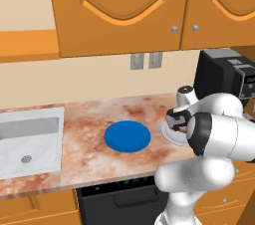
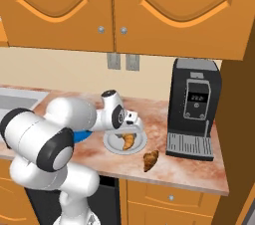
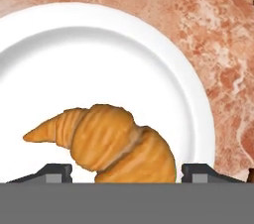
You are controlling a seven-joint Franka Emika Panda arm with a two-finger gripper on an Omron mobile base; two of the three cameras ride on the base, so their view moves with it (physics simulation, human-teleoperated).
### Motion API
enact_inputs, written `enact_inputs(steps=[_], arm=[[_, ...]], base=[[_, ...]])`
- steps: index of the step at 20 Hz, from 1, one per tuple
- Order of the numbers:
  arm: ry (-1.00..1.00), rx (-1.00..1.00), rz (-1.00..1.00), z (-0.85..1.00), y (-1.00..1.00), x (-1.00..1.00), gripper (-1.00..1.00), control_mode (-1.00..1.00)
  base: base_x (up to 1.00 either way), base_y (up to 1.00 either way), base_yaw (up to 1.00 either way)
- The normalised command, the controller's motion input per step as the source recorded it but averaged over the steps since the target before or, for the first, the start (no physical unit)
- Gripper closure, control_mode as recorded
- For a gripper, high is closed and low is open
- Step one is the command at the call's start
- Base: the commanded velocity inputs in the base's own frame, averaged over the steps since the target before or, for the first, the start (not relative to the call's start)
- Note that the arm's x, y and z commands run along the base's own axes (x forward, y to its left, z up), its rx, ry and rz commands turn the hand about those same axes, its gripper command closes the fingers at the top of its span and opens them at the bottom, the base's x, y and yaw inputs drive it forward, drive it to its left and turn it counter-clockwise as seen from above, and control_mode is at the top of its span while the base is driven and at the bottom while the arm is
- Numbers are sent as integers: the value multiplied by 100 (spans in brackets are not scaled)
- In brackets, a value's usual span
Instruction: Place the pastries on the plates.
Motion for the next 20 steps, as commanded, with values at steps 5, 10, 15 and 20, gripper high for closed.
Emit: enact_inputs(steps=[5, 10, 15, 20], arm=[[-5, 0, 0, 1, 0, 20, -100, -100], [-1, 0, 0, 23, 0, -11, -100, -100], [0, 0, -1, 40, -14, -64, -100, -100], [2, 6, -4, 35, -36, -56, -100, -100]], base=[[0, 0, 0], [0, 0, 0], [0, 0, 0], [0, 0, 0]])
